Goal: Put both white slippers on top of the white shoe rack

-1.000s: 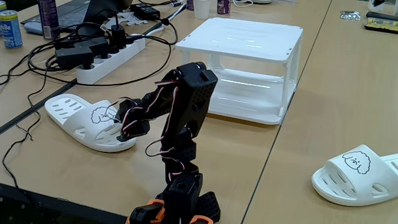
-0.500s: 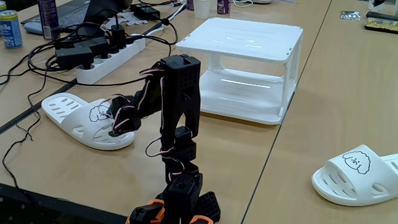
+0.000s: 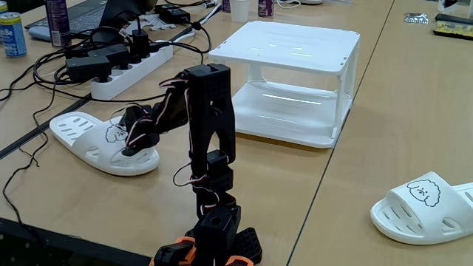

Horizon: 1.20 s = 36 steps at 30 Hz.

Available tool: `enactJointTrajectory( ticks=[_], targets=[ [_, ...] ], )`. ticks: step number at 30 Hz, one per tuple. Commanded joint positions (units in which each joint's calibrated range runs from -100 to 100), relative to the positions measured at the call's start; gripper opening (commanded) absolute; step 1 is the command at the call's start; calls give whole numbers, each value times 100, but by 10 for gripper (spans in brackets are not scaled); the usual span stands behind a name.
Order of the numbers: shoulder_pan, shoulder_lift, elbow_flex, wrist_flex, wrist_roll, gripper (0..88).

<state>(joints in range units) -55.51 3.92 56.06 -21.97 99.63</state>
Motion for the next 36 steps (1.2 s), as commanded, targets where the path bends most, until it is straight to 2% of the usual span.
enactJointTrajectory(
  ticks=[1,5,10,20,28,36],
  targets=[
    [-50,-43,-270,-80,37,207],
    [-50,-68,-198,-80,37,0],
    [-50,-371,-198,-80,37,8],
    [32,-2020,-406,118,37,8],
    [49,-2314,-2273,2085,37,8],
    [444,-2298,-3987,3664,37,8]
  ],
)
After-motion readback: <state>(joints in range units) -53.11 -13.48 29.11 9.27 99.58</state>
